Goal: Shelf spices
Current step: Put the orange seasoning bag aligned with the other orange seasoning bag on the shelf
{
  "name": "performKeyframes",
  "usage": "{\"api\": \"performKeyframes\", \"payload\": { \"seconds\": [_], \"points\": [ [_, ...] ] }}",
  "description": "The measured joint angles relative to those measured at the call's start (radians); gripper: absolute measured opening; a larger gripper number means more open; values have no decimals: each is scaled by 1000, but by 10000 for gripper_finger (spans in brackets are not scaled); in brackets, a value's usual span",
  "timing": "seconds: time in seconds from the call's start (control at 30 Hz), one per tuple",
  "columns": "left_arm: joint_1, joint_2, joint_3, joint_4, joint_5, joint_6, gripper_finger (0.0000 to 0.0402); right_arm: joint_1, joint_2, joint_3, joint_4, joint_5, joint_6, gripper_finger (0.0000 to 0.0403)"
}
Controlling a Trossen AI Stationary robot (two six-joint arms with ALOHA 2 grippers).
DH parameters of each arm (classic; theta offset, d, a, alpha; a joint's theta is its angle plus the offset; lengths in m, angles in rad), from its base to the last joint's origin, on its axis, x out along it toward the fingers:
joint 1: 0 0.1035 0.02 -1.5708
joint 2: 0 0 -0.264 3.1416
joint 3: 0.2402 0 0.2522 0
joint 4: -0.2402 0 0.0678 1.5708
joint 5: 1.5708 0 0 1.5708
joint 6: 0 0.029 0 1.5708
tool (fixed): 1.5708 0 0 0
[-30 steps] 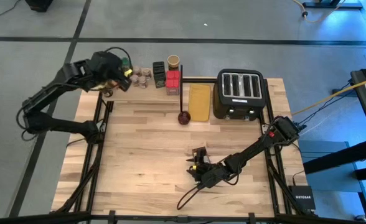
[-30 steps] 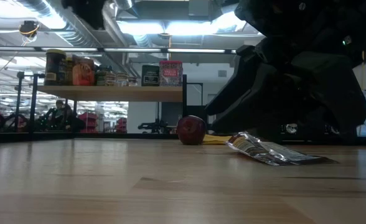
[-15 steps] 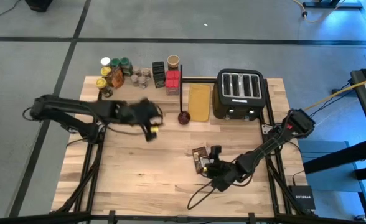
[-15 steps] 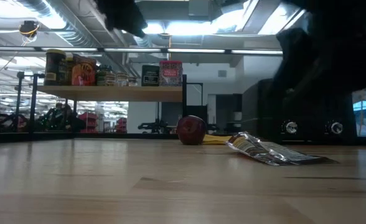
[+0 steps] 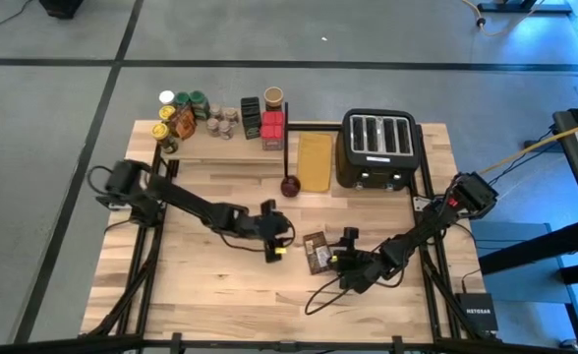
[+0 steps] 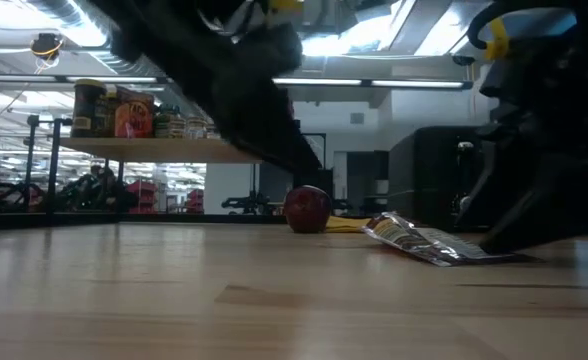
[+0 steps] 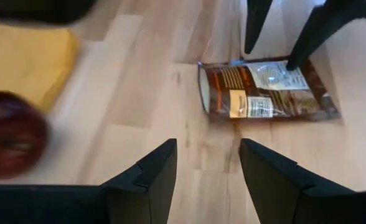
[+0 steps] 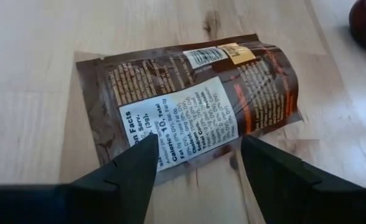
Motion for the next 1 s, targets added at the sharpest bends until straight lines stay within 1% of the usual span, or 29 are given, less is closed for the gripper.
{"api": "performKeyframes", "payload": {
  "seconds": [0.13,0.37,0.6,0.87,1.0],
  "points": [
    [-1,109,1,157,-1,-8,169,0,-1,-30,58,-5,0,236],
    [14,232,1,321,-5,18,169,0,-1,-41,90,-8,-19,236],
    [49,292,1,352,-9,-31,169,0,4,-44,152,-43,-37,236],
    [59,306,2,363,-12,-48,169,0,44,-44,302,-110,-45,236],
    [59,306,2,361,-11,-51,169,0,40,-21,351,-134,-113,236]
  ]
}}
